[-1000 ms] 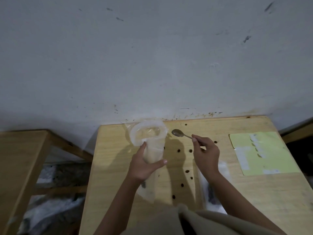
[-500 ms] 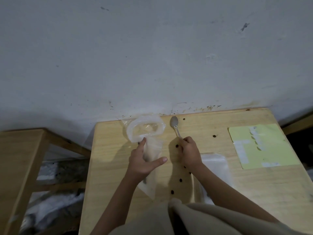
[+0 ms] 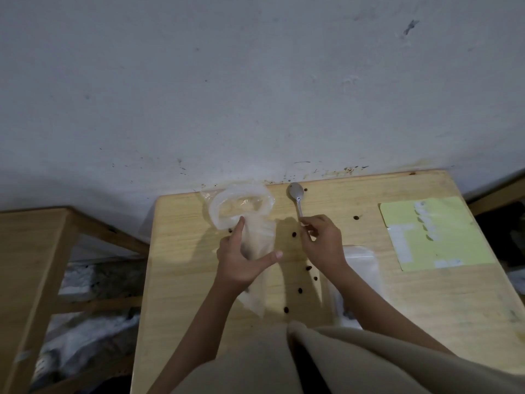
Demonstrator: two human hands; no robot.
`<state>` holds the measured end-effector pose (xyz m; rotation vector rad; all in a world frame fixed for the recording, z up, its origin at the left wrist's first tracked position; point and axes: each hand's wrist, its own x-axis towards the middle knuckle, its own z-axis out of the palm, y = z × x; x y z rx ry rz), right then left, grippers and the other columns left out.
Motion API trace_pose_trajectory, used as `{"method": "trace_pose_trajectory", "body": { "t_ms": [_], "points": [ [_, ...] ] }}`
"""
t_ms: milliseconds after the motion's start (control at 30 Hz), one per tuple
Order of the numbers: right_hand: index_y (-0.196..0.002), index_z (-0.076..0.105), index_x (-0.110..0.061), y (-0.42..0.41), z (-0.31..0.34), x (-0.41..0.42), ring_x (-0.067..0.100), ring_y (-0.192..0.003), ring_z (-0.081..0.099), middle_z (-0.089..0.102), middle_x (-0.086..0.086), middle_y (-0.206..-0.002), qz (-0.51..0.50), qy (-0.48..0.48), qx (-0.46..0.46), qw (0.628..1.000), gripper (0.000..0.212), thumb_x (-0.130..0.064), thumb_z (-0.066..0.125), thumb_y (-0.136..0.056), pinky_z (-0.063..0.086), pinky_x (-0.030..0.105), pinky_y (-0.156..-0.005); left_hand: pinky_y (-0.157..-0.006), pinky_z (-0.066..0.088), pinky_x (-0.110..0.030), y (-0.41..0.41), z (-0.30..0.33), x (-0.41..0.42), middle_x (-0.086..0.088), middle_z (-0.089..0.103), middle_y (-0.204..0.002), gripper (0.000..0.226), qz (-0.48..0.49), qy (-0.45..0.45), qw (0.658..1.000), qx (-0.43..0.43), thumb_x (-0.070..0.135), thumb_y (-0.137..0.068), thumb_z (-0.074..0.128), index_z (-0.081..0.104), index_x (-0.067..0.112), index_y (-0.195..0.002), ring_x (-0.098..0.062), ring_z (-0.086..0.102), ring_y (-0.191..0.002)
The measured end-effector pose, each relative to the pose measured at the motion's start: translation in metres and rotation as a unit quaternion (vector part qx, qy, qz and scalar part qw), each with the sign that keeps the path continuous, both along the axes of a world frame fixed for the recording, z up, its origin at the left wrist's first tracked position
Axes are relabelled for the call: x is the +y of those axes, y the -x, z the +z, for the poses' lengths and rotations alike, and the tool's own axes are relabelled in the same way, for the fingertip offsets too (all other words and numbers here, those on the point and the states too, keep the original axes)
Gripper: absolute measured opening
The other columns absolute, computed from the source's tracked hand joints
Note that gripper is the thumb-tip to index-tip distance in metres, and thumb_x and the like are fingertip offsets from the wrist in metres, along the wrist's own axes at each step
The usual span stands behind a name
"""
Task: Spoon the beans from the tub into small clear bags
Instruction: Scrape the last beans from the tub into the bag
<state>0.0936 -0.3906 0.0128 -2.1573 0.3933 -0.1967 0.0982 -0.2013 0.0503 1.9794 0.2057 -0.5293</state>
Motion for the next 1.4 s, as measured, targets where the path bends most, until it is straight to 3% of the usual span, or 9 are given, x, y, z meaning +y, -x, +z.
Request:
{"method": "trace_pose_trajectory", "body": {
  "t_ms": [133,333,400,467,600,833,967,1100,1400],
  "points": [
    [-0.090,0.071,-0.016,0.024,0.051,0.012,0.017,-0.080,0.069,0.073,0.007,-0.086,0.005,-0.282,0.013,0.959,0.007,-0.016,0.065,-0.087,0.056,0.027,-0.073,-0.101,0.026,-0.026,0.009,0.011,-0.008,-0.004,0.023,-0.142,0.113,0.011,-0.012,1.000,-0.027,0.047,-0.060,0.084,0.015,0.038,-0.149,-0.018,0.019,-0.137],
    [-0.084,0.072,-0.011,0.046,0.072,0.020,0.019,-0.075,0.063,0.067,0.008,-0.076,0.007,-0.321,-0.010,0.947,0.006,-0.014,0.074,-0.079,0.053,0.038,-0.076,-0.090,0.034,-0.013,0.036,0.024,-0.017,0.003,0.028,-0.132,0.110,-0.026,0.027,0.996,-0.085,0.042,-0.066,0.083,0.012,0.039,-0.150,-0.009,0.025,-0.127],
    [-0.079,0.071,-0.009,0.054,0.077,0.019,0.018,-0.072,0.060,0.066,0.010,-0.075,-0.017,-0.330,-0.028,0.943,0.004,-0.011,0.070,-0.083,0.051,0.038,-0.074,-0.081,0.041,-0.010,0.046,0.030,-0.019,0.006,0.040,-0.130,0.088,0.010,0.061,0.992,-0.111,0.037,-0.074,0.077,0.025,0.036,-0.145,-0.009,0.040,-0.122],
    [-0.078,0.070,-0.008,0.062,0.084,0.014,0.019,-0.073,0.060,0.066,0.012,-0.076,-0.030,-0.337,-0.039,0.940,0.008,-0.010,0.067,-0.085,0.052,0.041,-0.075,-0.084,0.050,-0.025,0.051,0.035,-0.018,0.007,0.056,-0.115,0.061,0.061,0.097,0.986,-0.125,0.035,-0.082,0.070,0.040,0.035,-0.135,-0.011,0.055,-0.108],
    [-0.069,0.065,-0.014,0.077,0.095,0.006,0.020,-0.070,0.058,0.063,0.007,-0.070,-0.012,-0.318,-0.046,0.947,0.019,-0.007,0.064,-0.086,0.051,0.040,-0.071,-0.083,0.055,-0.045,0.054,0.044,-0.016,-0.006,0.069,-0.093,0.003,0.085,0.171,0.971,-0.145,0.020,-0.087,0.067,0.065,0.020,-0.090,-0.020,0.065,-0.088],
    [-0.073,0.061,0.000,0.098,0.105,0.002,0.014,-0.068,0.060,0.063,0.007,-0.069,-0.006,-0.346,-0.053,0.937,0.015,-0.007,0.065,-0.085,0.051,0.027,-0.063,-0.072,0.050,-0.031,0.069,0.055,-0.028,0.007,0.066,-0.070,0.020,0.081,0.216,0.962,-0.148,0.007,-0.087,0.065,0.065,0.019,-0.071,-0.009,0.061,-0.071],
    [-0.076,0.070,-0.014,0.105,0.112,0.000,0.011,-0.068,0.067,0.072,-0.002,-0.069,0.016,-0.337,-0.056,0.940,0.009,-0.007,0.068,-0.082,0.053,0.023,-0.061,-0.074,0.051,-0.043,0.075,0.055,-0.035,-0.008,0.064,-0.074,0.015,0.067,0.211,0.959,-0.176,0.010,-0.087,0.066,0.061,0.006,-0.074,-0.019,0.059,-0.073],
    [-0.068,0.070,-0.021,0.108,0.115,-0.006,0.015,-0.066,0.066,0.070,-0.002,-0.065,0.008,-0.331,-0.075,0.941,0.020,-0.007,0.069,-0.082,0.053,0.027,-0.061,-0.071,0.049,-0.035,0.081,0.062,-0.043,-0.008,0.061,-0.073,0.028,0.064,0.246,0.953,-0.168,0.023,-0.082,0.067,0.057,-0.002,-0.075,-0.019,0.056,-0.071],
    [-0.071,0.069,-0.020,0.120,0.114,-0.021,0.011,-0.067,0.065,0.070,-0.003,-0.067,0.031,-0.332,-0.082,0.939,0.021,-0.003,0.067,-0.083,0.054,0.026,-0.062,-0.069,0.053,-0.024,0.095,0.066,-0.072,-0.002,0.074,-0.077,0.004,0.063,0.233,0.963,-0.120,0.012,-0.081,0.072,0.071,0.010,-0.084,-0.012,0.069,-0.075]
  ]
}}
